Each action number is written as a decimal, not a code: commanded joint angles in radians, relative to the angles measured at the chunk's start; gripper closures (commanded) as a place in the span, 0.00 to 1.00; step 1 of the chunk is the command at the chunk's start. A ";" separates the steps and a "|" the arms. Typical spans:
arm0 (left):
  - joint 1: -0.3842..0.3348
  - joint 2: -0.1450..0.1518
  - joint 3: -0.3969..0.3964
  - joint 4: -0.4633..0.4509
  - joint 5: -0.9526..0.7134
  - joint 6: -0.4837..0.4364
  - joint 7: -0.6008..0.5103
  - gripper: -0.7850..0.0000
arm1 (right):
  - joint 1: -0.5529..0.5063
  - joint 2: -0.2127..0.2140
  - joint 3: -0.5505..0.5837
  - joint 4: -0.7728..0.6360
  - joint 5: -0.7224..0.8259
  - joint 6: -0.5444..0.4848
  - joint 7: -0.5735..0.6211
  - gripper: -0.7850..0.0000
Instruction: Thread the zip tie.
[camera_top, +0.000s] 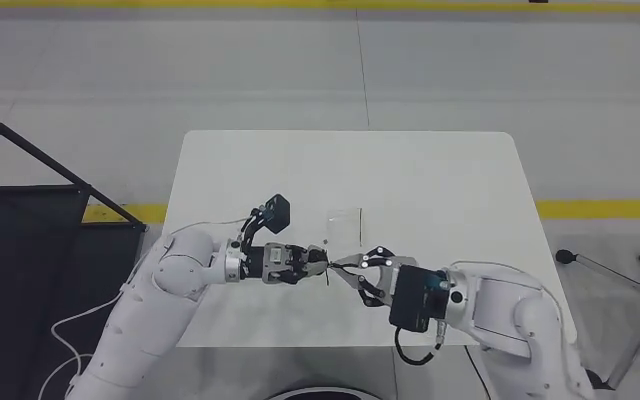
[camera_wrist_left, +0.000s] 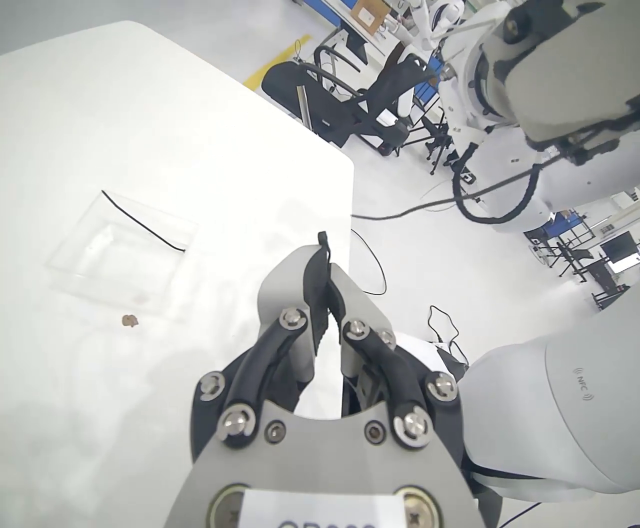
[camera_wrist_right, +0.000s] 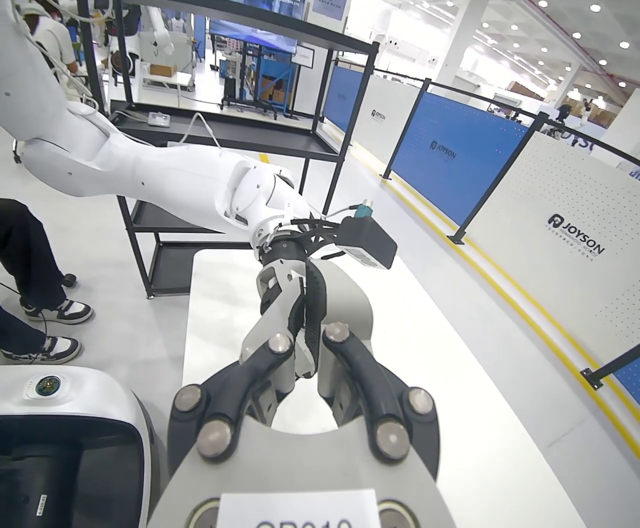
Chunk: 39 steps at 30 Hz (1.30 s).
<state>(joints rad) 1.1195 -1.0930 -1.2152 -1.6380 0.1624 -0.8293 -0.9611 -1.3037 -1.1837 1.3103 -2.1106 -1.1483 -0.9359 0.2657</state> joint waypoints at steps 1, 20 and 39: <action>0.000 0.000 0.001 0.000 0.000 0.001 0.000 1.00 | 0.003 0.001 -0.007 0.003 -0.020 0.011 0.001 1.00; 0.000 0.000 0.001 0.000 0.000 0.001 0.000 1.00 | -0.004 0.017 -0.020 -0.005 -0.073 0.033 -0.054 1.00; 0.000 0.000 0.001 0.000 0.000 0.001 0.000 1.00 | 0.013 0.030 -0.047 0.006 -0.072 0.040 -0.053 1.00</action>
<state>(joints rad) 1.1199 -1.0926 -1.2145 -1.6384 0.1622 -0.8285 -0.9607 -1.2923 -1.1544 1.2639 -2.1055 -1.2218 -0.8950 0.2116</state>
